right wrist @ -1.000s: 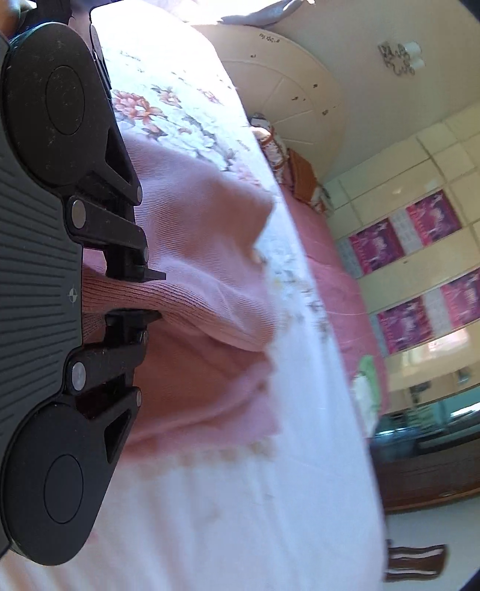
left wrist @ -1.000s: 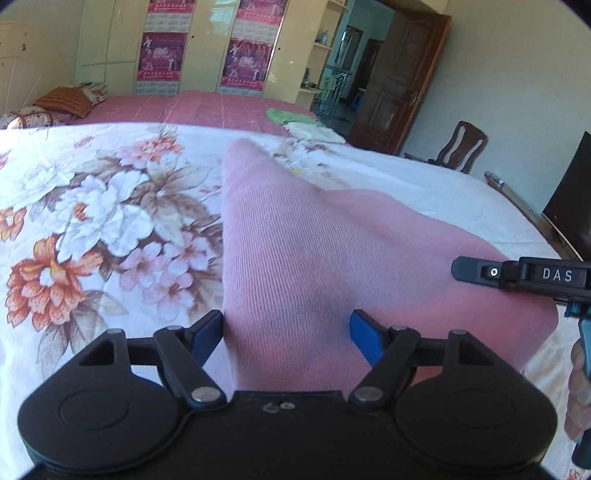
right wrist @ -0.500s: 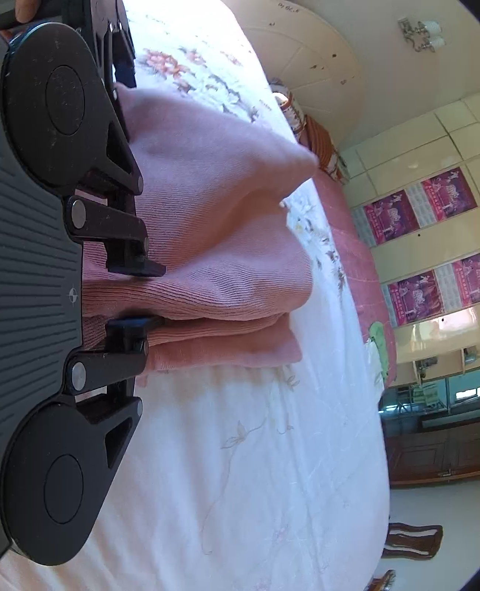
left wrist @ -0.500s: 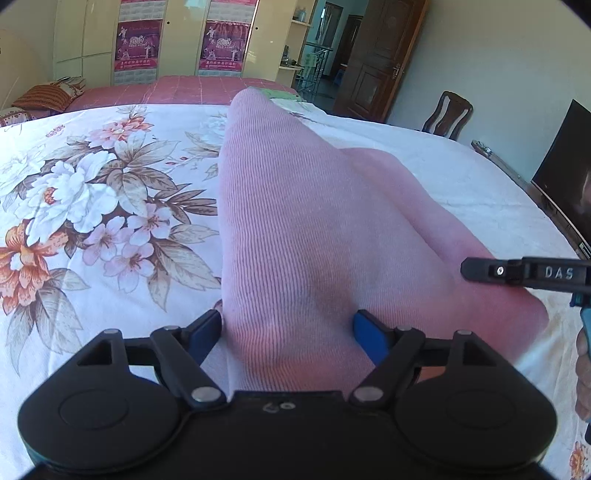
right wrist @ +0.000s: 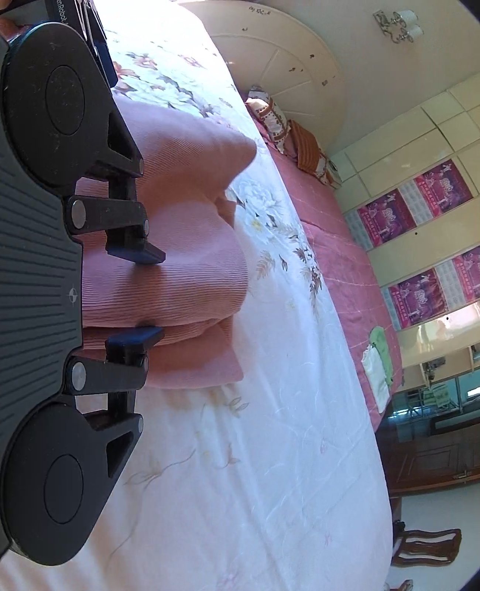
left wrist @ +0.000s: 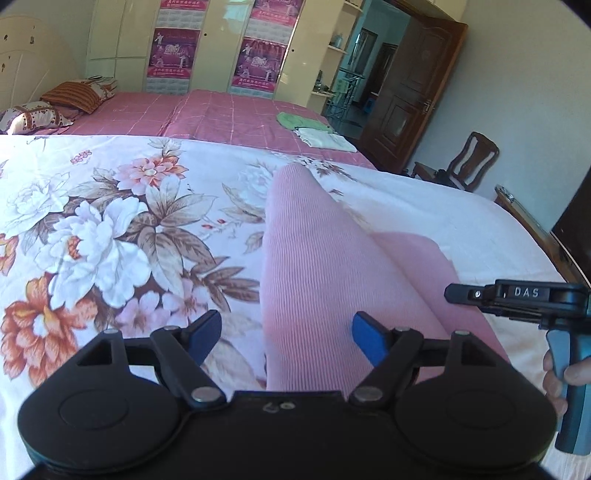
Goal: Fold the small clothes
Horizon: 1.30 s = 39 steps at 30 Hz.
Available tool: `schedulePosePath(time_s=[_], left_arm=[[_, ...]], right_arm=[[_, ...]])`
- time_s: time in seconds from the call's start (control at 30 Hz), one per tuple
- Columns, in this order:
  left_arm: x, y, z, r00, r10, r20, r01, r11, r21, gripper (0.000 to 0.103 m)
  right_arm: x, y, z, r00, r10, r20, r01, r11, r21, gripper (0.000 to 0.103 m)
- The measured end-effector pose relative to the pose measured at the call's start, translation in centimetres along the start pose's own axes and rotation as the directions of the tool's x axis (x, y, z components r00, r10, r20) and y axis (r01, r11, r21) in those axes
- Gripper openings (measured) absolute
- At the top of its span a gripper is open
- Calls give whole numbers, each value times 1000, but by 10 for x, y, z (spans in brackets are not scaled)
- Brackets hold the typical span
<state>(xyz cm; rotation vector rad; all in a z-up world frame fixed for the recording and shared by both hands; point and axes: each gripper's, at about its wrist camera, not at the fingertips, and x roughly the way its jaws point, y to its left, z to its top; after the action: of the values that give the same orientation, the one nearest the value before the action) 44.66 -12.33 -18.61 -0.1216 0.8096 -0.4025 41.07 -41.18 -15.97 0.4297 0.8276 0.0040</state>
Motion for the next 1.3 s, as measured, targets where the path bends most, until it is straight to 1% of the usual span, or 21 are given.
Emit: schedulePosePath(time_s=[0.1, 0.2, 0.27, 0.33, 0.4, 0.43, 0.47, 0.5, 0.53, 0.6, 0.63, 0.7, 0.77, 0.9, 0.97, 1.03, 1.1, 1.2, 1.23, 1.27, 1.3], left_arm=[[15, 1, 9, 1000, 8, -3, -9, 1000, -21, 78], [27, 1, 13, 1000, 18, -5, -18, 1000, -14, 79], [30, 3, 13, 1000, 15, -5, -15, 1000, -20, 79], [29, 3, 14, 1000, 9, 2, -9, 1000, -22, 79], [26, 2, 16, 1000, 10, 21, -10, 1000, -12, 77], [25, 1, 16, 1000, 5, 26, -4, 1000, -9, 78], [26, 0, 17, 1000, -5, 27, 5, 1000, -4, 79], [29, -2, 17, 1000, -3, 25, 3, 1000, 4, 79], [33, -3, 16, 1000, 10, 18, -10, 1000, 14, 80], [45, -5, 12, 999, 36, -10, -36, 999, 26, 81], [48, -4, 9, 999, 34, -9, -34, 999, 24, 84], [47, -1, 8, 999, 34, -5, -34, 999, 17, 86], [44, 0, 11, 1000, 29, -9, -29, 1000, 13, 86], [33, -3, 14, 1000, 24, 8, -24, 999, 23, 83], [35, -6, 11, 1000, 30, 0, -30, 999, 43, 82], [37, -7, 8, 999, 35, 7, -36, 999, 39, 82], [39, -8, 6, 999, 36, 8, -37, 999, 20, 82], [40, -11, 4, 999, 43, 11, -43, 999, 16, 82], [40, -12, 4, 999, 46, 12, -46, 999, 18, 82], [39, -12, 3, 999, 46, 12, -46, 999, 17, 82], [38, -12, 3, 999, 44, 10, -44, 999, 16, 82]], right_arm=[[19, -2, 7, 1000, 13, -20, -13, 1000, -5, 38], [27, -2, 7, 1000, 10, -8, -10, 1000, -19, 37], [22, 0, 4, 999, 35, 12, -35, 999, -32, 11], [11, 4, 0, 997, 10, 78, -5, 998, -60, 11], [-7, 7, -2, 985, -22, 170, 36, 996, -82, 10], [-15, 7, -2, 978, -37, 204, 58, 994, -97, 10], [-20, 4, -2, 975, -38, 217, 62, 992, -107, 10], [-17, 2, -1, 981, -39, 191, 63, 991, -118, 10], [-8, -1, -2, 986, -63, 156, 84, 988, -131, 10], [14, -8, -7, 979, -175, 108, 190, 971, -144, 10], [19, -15, -10, 976, -197, 97, 208, 971, -119, 10], [17, -19, -12, 973, -201, 113, 210, 974, -79, 11], [13, -13, -12, 970, -210, 125, 224, 969, -105, 11], [-8, -8, -5, 962, -197, 187, 216, 973, -86, 11], [-17, -8, -2, 959, -206, 192, 222, 973, -61, 11], [-28, -3, -1, 966, -165, 200, 177, 983, -42, 11], [-35, 14, -7, 968, -133, 211, 155, 983, -93, 11], [-26, 33, -24, 985, -84, 149, 105, 985, -138, 11], [-21, 37, -31, 987, -91, 130, 112, 980, -162, 11], [-14, 40, -39, 984, -128, 123, 150, 969, -197, 11], [-7, 40, -46, 976, -183, 121, 207, 951, -228, 11]])
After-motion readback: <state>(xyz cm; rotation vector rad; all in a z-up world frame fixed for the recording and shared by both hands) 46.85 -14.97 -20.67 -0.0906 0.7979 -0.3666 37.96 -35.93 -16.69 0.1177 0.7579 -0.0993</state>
